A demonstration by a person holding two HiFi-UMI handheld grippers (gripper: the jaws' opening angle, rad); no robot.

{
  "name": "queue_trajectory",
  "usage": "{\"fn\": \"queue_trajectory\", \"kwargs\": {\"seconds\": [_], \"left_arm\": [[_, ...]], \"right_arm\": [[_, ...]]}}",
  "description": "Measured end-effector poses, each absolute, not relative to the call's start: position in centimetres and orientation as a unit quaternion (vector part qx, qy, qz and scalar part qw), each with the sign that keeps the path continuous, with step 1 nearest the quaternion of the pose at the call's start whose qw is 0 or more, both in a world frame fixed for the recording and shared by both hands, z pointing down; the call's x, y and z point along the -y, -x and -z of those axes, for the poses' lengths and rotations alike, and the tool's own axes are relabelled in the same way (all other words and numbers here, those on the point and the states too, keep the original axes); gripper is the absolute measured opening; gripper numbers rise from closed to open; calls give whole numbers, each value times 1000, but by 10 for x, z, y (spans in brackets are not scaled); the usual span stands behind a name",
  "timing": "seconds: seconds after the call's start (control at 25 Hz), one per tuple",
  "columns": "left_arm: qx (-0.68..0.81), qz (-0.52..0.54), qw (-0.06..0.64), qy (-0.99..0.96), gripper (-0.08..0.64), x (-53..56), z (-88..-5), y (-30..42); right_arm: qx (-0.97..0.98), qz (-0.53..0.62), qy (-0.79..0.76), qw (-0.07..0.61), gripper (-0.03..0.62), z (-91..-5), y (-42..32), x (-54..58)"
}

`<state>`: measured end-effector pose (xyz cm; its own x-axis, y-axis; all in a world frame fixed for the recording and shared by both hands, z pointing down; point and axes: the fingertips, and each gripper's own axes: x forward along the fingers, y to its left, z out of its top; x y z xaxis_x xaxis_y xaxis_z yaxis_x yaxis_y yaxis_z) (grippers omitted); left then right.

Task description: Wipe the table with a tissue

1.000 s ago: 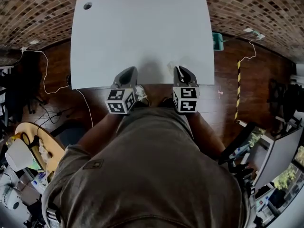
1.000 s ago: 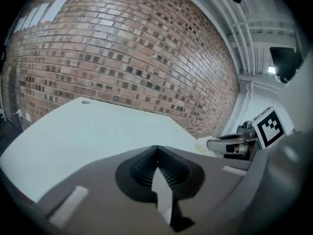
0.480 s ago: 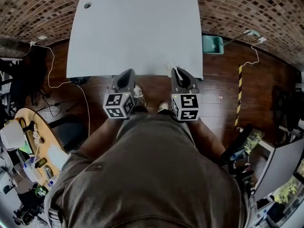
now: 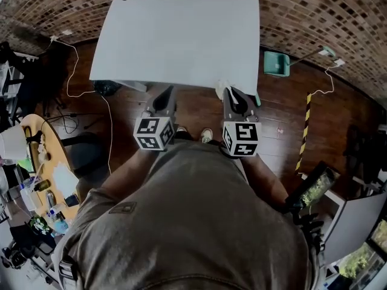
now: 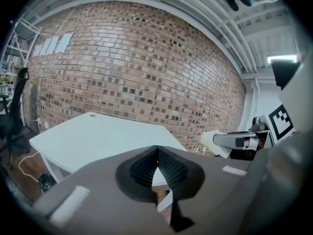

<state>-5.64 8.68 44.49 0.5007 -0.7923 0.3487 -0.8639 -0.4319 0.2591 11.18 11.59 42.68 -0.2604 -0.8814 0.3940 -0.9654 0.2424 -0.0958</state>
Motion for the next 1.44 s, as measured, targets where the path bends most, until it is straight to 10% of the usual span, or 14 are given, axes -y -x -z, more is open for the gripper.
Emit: {"fn": "queue_trajectory", "kwargs": {"seconds": [1.44], "left_arm": [[465,-72,206,-858,2,-118,-432,74]], "right_arm": [[771,-151,-604,132,31,-415,-75,-150]]}}
